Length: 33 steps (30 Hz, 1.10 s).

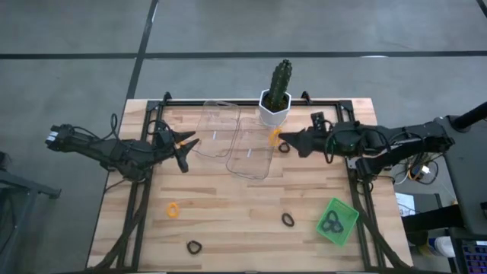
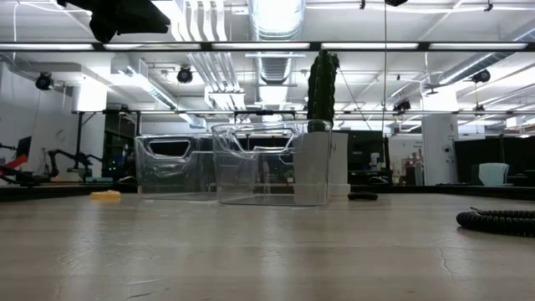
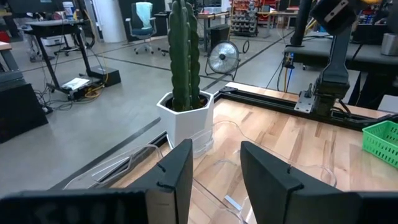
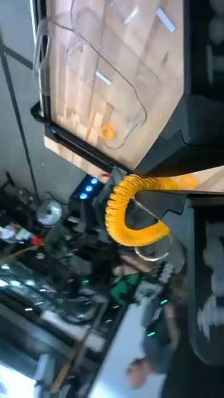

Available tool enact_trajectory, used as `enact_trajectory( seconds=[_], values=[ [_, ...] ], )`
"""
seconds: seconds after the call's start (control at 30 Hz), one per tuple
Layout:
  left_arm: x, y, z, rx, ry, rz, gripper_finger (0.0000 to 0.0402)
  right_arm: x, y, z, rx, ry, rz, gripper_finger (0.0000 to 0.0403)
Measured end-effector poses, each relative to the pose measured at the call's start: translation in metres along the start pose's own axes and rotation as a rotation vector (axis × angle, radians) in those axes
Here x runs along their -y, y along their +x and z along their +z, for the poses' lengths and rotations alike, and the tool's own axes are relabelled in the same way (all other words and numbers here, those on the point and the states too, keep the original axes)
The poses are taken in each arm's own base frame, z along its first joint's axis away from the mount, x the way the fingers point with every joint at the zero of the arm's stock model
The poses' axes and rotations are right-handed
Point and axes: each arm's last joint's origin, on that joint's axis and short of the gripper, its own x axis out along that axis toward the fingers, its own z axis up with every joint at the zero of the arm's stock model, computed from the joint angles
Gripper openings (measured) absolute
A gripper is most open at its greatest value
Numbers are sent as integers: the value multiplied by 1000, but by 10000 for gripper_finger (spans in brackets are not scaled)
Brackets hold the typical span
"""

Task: Sort items
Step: Put the top right yellow keychain into the right transparent bin

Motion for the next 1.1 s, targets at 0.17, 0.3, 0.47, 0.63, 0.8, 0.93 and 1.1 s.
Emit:
enact_trajectory(
  seconds=[0.17, 0.3, 0.47, 0.63, 0.8, 0.93, 1.1],
  values=[
    [0, 0, 0, -1, 1, 0, 128, -1, 11, -8, -57, -101, 21, 28],
    [0, 0, 0, -1, 2, 0, 128, 1, 18, -13, -72, -141, 9, 28],
    [0, 0, 0, -2, -29, 0, 128, 0, 20, -14, -76, -222, 27, 28],
    [0, 0, 0, -2, -41, 0, 128, -3, 23, -13, -48, -483, 62, 28],
    [0, 0, 0, -2, -41, 0, 128, 0, 32, -21, -68, -825, 48, 28],
    [1, 0, 0, -2, -42, 0, 128, 5, 44, -26, -85, -1017, 29, 28],
    [0, 1, 0, -2, -43, 0, 128, 13, 62, -26, -104, -1044, -28, 28]
  ],
)
